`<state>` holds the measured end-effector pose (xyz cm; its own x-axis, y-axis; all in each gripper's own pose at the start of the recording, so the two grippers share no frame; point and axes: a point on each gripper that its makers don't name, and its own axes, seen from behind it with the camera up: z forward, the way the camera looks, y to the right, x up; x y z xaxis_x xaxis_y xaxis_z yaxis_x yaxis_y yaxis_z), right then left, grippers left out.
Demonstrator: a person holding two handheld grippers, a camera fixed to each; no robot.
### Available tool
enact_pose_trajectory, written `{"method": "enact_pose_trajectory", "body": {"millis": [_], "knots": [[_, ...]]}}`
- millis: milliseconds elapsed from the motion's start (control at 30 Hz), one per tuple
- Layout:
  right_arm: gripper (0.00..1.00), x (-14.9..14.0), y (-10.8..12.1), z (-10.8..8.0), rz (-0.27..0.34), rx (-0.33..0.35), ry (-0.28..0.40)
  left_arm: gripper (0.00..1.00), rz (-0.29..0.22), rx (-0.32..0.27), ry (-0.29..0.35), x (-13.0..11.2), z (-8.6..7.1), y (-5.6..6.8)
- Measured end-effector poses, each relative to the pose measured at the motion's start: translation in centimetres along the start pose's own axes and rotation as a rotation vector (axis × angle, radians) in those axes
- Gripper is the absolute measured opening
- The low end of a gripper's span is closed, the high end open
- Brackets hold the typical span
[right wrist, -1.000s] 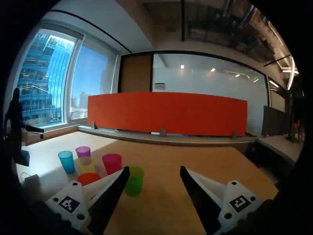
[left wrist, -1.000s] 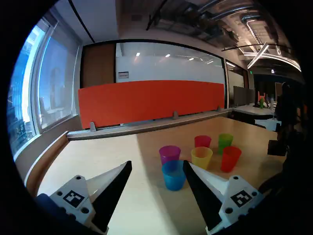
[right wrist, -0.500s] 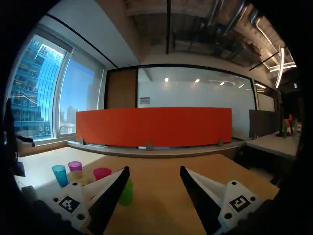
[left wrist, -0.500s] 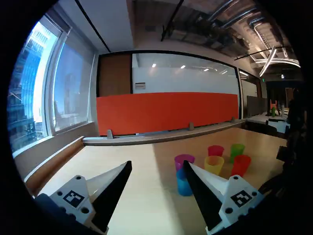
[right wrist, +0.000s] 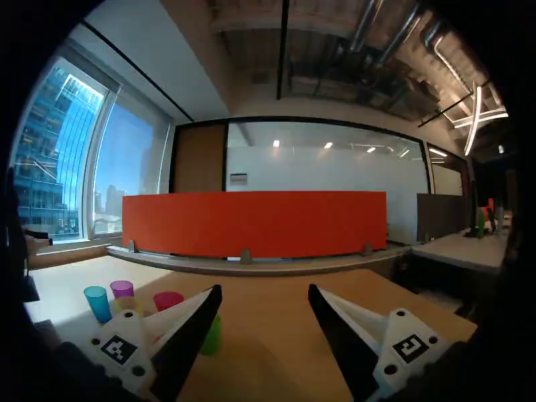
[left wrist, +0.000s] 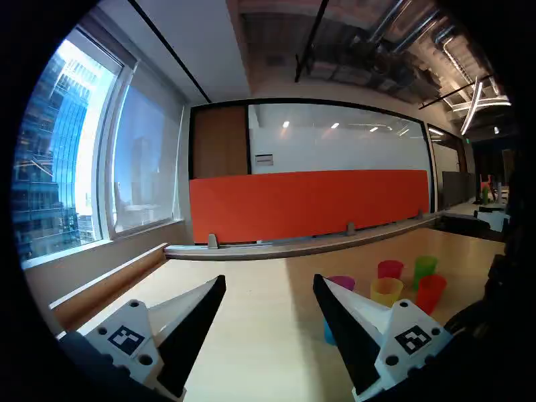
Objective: Pour water
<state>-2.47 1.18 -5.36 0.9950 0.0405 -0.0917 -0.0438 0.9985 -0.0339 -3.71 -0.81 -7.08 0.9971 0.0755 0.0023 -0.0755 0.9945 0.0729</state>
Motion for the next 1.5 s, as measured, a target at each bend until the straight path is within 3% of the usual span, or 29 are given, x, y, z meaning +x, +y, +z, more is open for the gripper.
{"method": "enact_pose_trajectory", "body": {"millis": [400,800,1500], "knots": [[1.0,0.8,0.3,0.1,0.016,-0.011,-0.035,0.97,0.008,0.057,0.054,0.9,0.5,-0.3],[1.0,2.1,-0.7,0.3,-0.02,-0.008,-0.04,0.97,-0.034,0.084,0.054,-1.4,1.2,-0.7],[1.0,2.6,-1.7,0.8,-0.036,-0.009,-0.057,0.97,-0.054,0.08,0.039,-4.1,3.7,0.2]]}}
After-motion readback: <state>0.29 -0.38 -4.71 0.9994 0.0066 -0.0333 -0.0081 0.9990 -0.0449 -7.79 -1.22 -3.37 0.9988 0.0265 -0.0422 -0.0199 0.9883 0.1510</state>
